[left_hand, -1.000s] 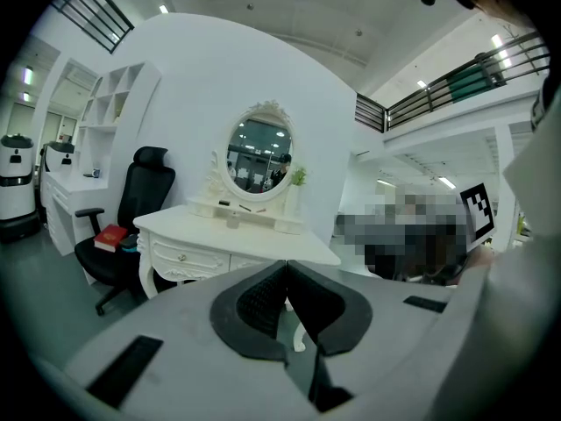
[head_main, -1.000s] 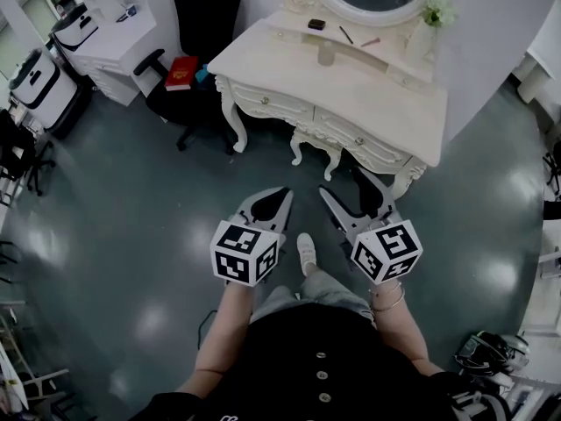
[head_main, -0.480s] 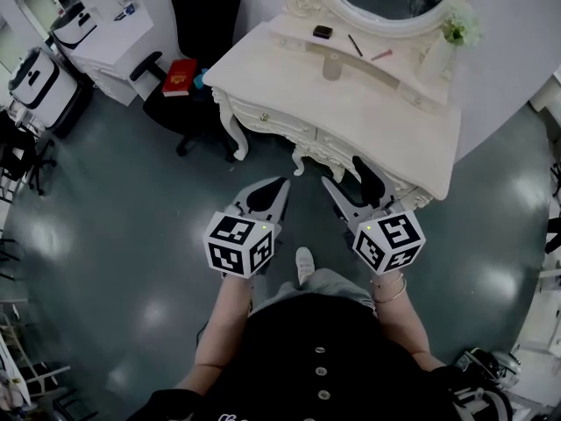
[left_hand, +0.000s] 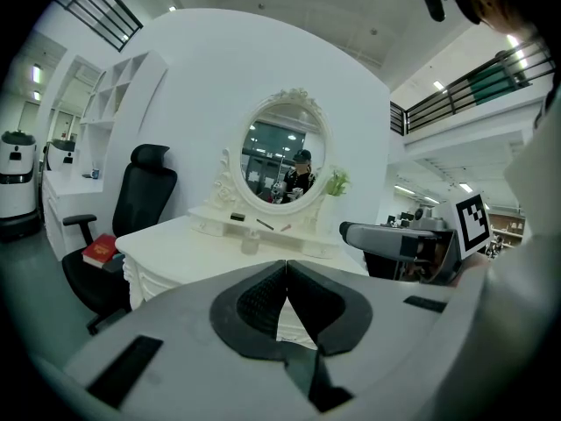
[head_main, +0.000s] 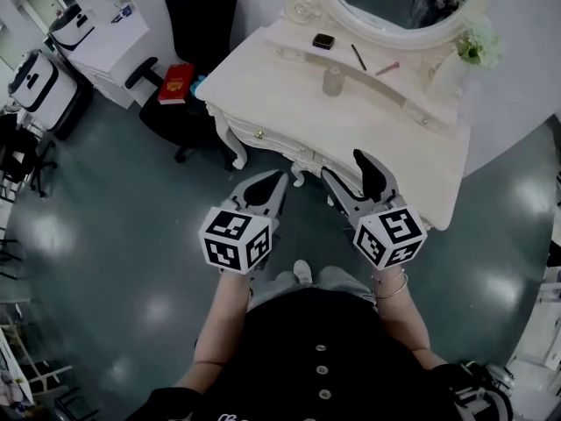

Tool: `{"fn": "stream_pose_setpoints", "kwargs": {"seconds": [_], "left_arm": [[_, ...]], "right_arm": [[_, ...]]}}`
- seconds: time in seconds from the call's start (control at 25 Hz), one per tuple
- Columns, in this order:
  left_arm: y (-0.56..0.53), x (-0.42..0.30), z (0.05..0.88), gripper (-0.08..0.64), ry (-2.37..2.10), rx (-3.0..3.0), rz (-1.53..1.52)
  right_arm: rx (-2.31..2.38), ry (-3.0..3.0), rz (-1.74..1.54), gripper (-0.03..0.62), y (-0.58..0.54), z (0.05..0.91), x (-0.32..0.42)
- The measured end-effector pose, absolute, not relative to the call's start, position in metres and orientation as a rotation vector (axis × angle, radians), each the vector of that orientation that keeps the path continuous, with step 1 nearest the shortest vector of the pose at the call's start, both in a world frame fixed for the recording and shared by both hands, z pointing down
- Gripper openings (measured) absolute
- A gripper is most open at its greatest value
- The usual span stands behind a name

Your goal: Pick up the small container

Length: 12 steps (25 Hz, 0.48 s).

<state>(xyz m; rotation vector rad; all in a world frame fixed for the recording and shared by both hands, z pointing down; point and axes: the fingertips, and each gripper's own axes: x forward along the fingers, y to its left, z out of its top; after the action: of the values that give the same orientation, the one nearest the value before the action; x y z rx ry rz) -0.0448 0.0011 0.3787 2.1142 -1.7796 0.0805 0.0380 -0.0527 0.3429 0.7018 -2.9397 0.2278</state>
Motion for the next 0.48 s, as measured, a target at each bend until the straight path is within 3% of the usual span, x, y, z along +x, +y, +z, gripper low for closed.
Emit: {"fn": "stream_pose_setpoints", "kwargs": {"seconds": [0.48], "left_arm": [[-0.035, -0.051, 0.383, 0.012, -1.738, 2.113, 0.104]], "right_arm": [[0.750, -2.914, 0.273, 0.285, -0.090, 0.349, 0.037]]}}
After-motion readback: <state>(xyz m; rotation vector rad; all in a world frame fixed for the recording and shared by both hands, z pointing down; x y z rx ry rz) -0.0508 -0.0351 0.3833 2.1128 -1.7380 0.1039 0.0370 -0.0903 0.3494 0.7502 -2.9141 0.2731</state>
